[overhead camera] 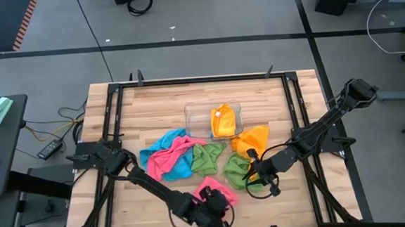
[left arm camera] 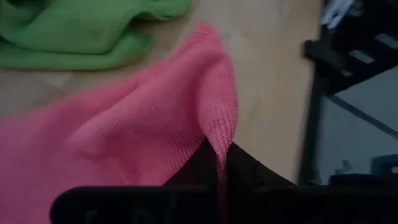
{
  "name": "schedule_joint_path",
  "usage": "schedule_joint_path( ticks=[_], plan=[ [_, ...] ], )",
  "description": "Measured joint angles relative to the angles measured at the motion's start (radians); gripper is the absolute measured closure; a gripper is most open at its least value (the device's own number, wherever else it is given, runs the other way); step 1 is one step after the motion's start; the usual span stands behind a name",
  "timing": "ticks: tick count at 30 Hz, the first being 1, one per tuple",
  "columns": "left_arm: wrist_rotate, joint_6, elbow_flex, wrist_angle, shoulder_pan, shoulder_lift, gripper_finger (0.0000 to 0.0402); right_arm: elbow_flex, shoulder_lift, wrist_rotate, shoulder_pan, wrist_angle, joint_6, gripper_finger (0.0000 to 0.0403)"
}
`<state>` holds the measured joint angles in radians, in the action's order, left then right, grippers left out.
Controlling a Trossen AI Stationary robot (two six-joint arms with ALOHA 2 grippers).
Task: Fold microfiber towels
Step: Fold the bottom pink microfiber cloth
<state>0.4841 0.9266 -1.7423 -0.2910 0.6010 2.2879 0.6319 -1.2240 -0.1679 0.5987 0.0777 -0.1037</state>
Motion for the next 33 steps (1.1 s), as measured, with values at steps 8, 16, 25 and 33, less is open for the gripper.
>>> schedule_joint_path(
  ticks=[8,16,25,33],
  plan=[
    [-0.053,-0.136,0.117,0.205,-0.043,-0.063,0.0384,0.0,0.0,-0.022,0.029,-0.008,-0.037,0.029],
    [-0.129,-0.191,0.295,0.713,-0.105,-0.063,0.0391,0.0,0.022,-0.037,0.029,-0.114,-0.098,0.029],
    [-0.147,-0.19,0.363,0.823,-0.121,-0.063,0.0389,0.0,0.082,-0.046,0.028,-0.146,-0.132,0.029],
    [0.032,-0.124,0.363,0.808,-0.063,-0.047,0.0381,0.0,0.081,-0.069,0.027,-0.149,-0.139,0.029]
  ],
)
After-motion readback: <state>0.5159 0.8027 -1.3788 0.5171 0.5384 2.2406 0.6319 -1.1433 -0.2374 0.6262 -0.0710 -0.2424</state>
